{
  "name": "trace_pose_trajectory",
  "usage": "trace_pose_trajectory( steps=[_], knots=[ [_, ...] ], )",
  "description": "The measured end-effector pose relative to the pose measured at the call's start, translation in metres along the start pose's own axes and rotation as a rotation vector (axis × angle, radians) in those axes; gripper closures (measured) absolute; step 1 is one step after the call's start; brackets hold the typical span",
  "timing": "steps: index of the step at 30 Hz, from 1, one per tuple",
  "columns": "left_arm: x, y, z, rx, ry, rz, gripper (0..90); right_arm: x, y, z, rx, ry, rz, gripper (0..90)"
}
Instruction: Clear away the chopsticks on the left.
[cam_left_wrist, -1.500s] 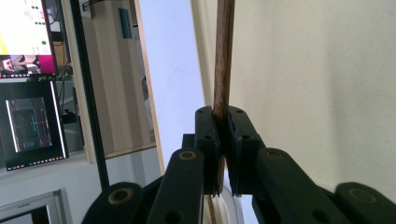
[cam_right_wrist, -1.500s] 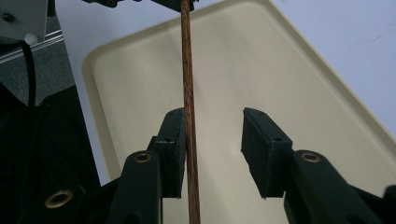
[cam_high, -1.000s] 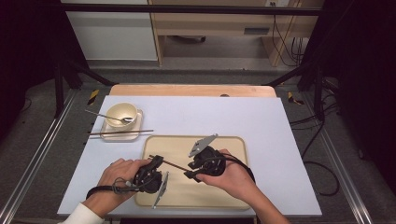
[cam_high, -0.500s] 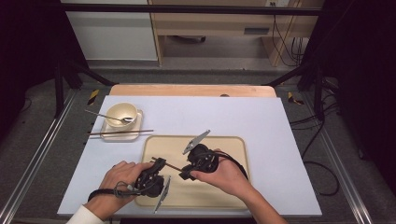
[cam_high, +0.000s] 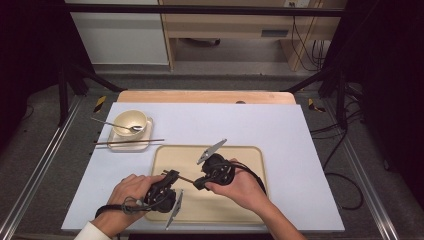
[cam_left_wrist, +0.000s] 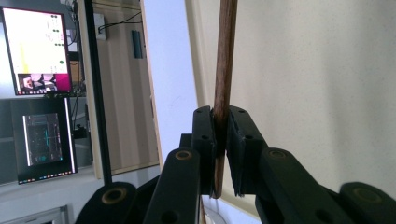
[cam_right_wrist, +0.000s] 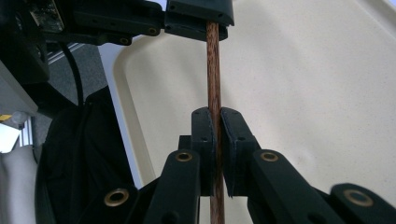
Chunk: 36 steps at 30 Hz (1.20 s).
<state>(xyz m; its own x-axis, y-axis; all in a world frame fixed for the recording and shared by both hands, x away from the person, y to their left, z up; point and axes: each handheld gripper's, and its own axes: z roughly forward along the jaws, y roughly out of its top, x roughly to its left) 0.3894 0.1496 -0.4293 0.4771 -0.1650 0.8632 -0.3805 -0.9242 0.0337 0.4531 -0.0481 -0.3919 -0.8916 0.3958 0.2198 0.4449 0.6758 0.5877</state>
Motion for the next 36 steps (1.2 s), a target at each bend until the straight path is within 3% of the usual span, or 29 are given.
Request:
trace_pose_trajectory(
  steps=[9,16,19,22,23,24,25,28,30,34,36],
  knots=[
    [-0.002,-0.004,0.000,0.007,-0.007,-0.026,79.2,0.002,0.000,0.003,0.003,-0.019,-0.007,84.9],
    [-0.006,-0.016,0.000,0.000,-0.002,-0.143,73.1,0.001,-0.001,0.003,0.001,-0.031,-0.005,84.9],
    [-0.010,-0.021,-0.001,0.001,0.008,-0.218,67.0,0.000,-0.002,0.004,-0.006,-0.033,-0.004,84.8],
    [-0.017,-0.028,-0.001,-0.011,0.028,-0.362,59.3,0.000,-0.002,0.005,-0.017,-0.061,-0.003,84.9],
    [-0.024,-0.033,0.000,0.009,0.041,-0.401,58.1,0.000,-0.002,0.006,-0.027,-0.058,0.004,84.9],
    [-0.024,-0.033,0.000,0.009,0.041,-0.401,53.5,0.000,-0.002,0.006,-0.027,-0.058,0.004,84.9],
    [-0.026,-0.036,0.001,0.021,0.043,-0.429,53.5,-0.002,-0.002,0.008,-0.043,-0.065,0.012,84.9],
    [-0.032,-0.046,-0.001,0.026,0.076,-0.550,47.6,-0.005,-0.002,0.009,-0.051,-0.081,0.026,84.9],
    [-0.034,-0.055,-0.005,0.033,0.113,-0.658,42.8,-0.007,-0.002,0.009,-0.064,-0.094,0.038,84.8],
    [-0.039,-0.064,-0.016,0.043,0.149,-0.773,35.6,-0.011,-0.001,0.013,-0.089,-0.113,0.077,84.8],
    [-0.044,-0.069,-0.022,0.018,0.152,-0.873,32.9,-0.013,0.001,0.017,-0.103,-0.121,0.086,84.8]
  ],
)
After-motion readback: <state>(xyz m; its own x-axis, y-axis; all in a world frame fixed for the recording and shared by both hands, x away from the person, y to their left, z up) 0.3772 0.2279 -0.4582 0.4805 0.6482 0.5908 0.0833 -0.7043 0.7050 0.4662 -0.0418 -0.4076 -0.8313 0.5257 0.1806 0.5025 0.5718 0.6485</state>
